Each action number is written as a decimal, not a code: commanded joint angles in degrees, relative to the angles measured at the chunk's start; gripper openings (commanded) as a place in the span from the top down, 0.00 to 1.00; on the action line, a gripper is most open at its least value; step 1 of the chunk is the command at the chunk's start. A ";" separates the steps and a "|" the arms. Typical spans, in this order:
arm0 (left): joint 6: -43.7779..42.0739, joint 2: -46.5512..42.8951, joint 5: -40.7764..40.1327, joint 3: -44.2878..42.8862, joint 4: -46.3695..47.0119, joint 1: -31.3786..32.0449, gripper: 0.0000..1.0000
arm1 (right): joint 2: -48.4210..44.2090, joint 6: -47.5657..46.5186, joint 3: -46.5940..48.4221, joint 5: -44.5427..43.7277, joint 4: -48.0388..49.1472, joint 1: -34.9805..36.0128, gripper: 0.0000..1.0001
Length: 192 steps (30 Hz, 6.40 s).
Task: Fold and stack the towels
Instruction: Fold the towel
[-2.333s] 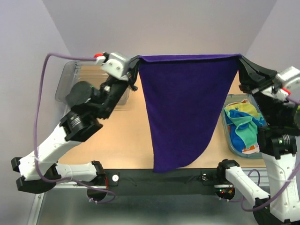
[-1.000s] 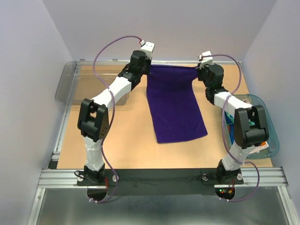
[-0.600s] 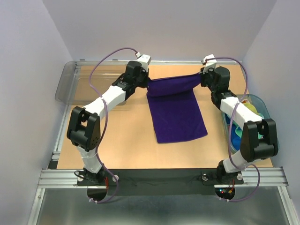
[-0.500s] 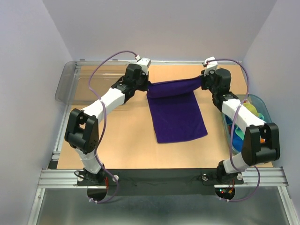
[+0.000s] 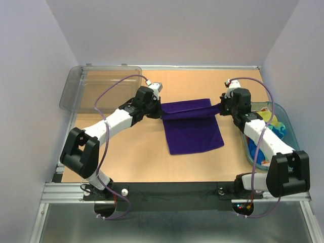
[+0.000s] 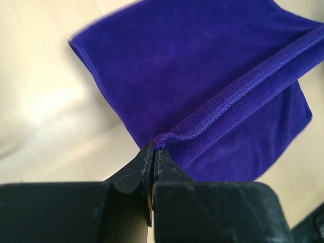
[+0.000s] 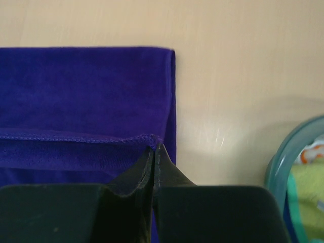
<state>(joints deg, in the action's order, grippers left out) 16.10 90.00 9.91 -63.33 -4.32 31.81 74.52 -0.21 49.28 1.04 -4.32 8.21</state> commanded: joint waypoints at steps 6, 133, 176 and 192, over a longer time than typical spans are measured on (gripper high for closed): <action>6.57 -5.09 -1.38 5.06 0.09 3.87 1.00 | -4.03 10.31 -3.48 -3.49 -7.02 -1.09 1.00; -3.97 -22.68 -26.96 16.40 -5.79 -2.54 0.12 | 26.11 -23.34 20.51 19.79 -28.11 22.91 0.50; -3.18 -22.14 -25.03 16.40 -5.79 -2.46 0.13 | 15.74 -5.60 6.71 20.40 -34.09 33.54 0.91; 22.12 -24.43 -13.60 23.16 -5.88 9.57 0.13 | 3.53 15.93 7.50 -8.50 -36.47 26.34 0.53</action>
<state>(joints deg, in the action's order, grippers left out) 28.21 65.32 -5.52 -42.65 -11.11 37.39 80.01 6.96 55.46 6.85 -40.32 38.54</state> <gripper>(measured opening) 0.871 0.474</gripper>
